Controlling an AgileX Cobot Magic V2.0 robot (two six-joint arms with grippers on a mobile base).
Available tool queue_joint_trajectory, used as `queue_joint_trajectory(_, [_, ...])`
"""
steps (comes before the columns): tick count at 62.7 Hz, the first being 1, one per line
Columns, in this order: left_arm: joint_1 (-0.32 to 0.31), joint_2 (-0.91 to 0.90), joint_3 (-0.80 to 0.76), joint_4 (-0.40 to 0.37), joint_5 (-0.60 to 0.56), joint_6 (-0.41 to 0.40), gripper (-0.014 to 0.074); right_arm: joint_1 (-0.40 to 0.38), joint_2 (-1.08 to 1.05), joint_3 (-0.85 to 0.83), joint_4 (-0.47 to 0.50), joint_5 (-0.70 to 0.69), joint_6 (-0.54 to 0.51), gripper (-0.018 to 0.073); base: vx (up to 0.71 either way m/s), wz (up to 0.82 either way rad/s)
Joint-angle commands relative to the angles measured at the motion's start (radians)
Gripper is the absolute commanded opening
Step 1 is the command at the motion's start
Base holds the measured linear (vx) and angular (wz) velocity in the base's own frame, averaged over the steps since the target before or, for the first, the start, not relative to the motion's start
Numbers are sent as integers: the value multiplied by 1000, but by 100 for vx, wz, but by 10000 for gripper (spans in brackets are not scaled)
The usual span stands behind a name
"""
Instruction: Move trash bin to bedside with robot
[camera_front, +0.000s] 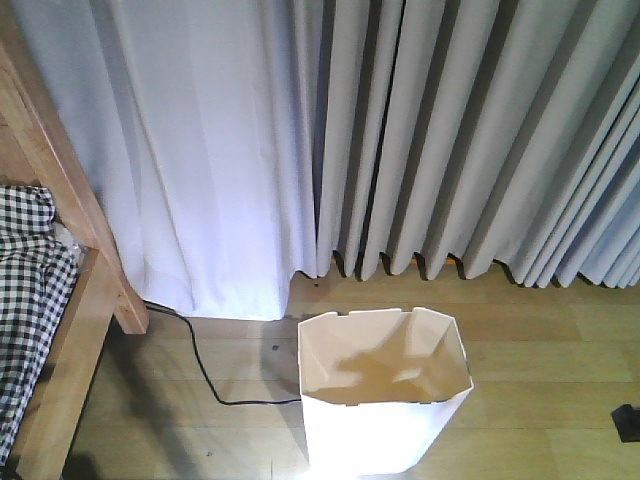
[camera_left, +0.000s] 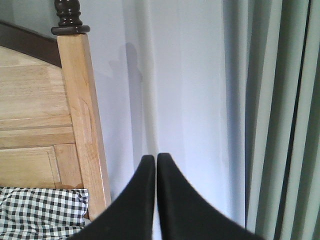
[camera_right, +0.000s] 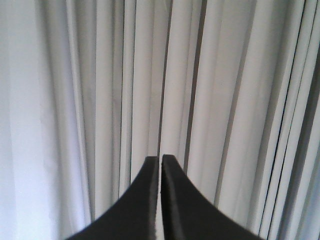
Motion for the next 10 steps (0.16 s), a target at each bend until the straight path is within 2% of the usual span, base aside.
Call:
queue_joint_trajectory(1, [1,-7,12,-9,-74,-14,-6,-4,-12,1,-4,-74,-2,-8,0,0])
queue_joint_trajectory(10, [1,-7,12,-9,-74,-14,-6,-4,-12,1,-4,-74,-2,-8,0,0])
